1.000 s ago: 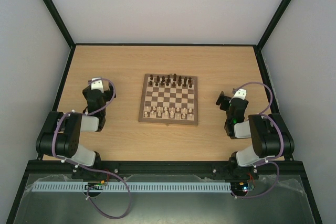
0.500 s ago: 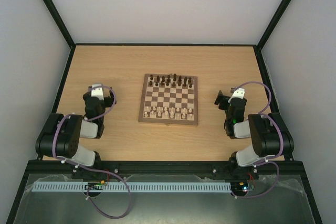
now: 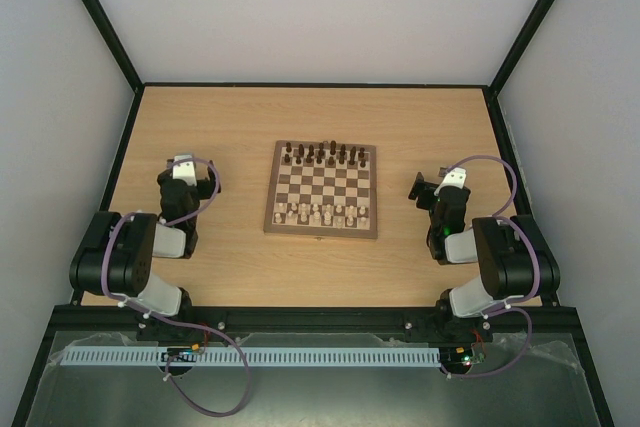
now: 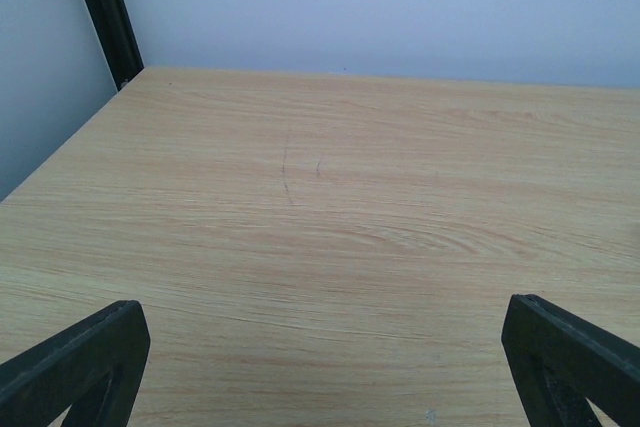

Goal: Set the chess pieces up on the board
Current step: Reset both arms

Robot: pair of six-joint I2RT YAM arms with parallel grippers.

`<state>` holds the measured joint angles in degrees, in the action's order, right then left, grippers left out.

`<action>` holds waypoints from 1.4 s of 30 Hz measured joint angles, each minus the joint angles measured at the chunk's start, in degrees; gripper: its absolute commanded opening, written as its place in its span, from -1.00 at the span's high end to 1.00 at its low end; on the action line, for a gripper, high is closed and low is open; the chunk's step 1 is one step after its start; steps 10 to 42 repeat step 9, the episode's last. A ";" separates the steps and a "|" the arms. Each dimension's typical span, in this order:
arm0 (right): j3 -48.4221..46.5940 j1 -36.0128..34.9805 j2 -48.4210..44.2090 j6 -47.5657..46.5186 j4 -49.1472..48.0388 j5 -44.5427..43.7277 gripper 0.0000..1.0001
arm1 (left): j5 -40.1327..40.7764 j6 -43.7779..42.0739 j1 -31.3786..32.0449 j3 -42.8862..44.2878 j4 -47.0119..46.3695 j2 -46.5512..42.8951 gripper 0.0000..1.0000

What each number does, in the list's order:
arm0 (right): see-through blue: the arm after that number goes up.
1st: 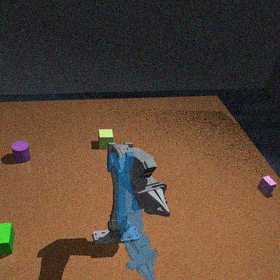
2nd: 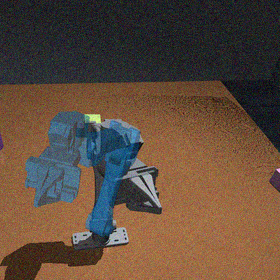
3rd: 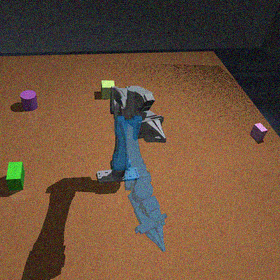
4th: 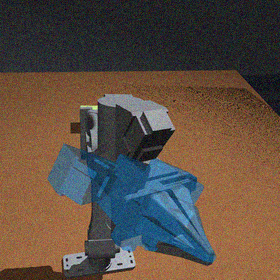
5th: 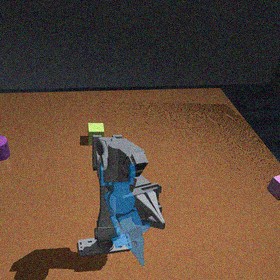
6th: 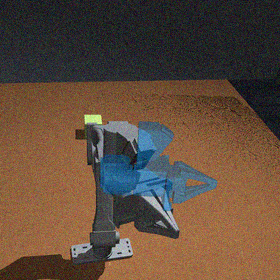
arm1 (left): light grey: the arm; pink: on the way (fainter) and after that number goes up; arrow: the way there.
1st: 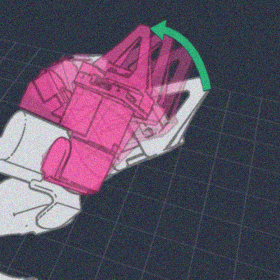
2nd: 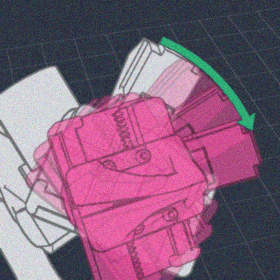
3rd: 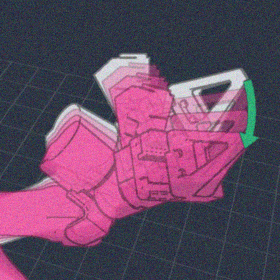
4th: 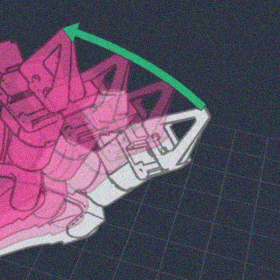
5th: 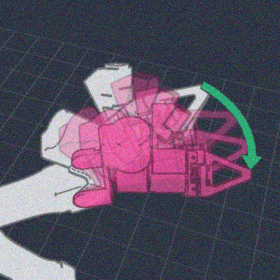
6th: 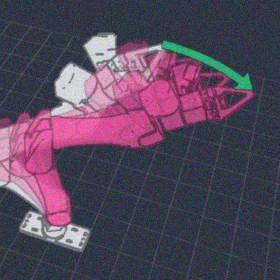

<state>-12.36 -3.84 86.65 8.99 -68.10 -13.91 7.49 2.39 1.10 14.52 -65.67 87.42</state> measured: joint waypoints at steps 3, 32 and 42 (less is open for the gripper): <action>0.00 0.00 0.00 -0.02 0.00 0.02 -0.97 | -0.24 0.20 -0.20 0.00 0.00 0.00 -0.99; -0.02 0.00 0.00 -0.02 0.02 0.24 -0.97 | -0.66 0.39 -0.28 0.00 0.00 0.00 -0.99; -0.02 0.00 0.00 -0.02 0.02 0.24 -0.97 | -0.66 0.39 -0.28 0.00 0.00 0.00 -0.99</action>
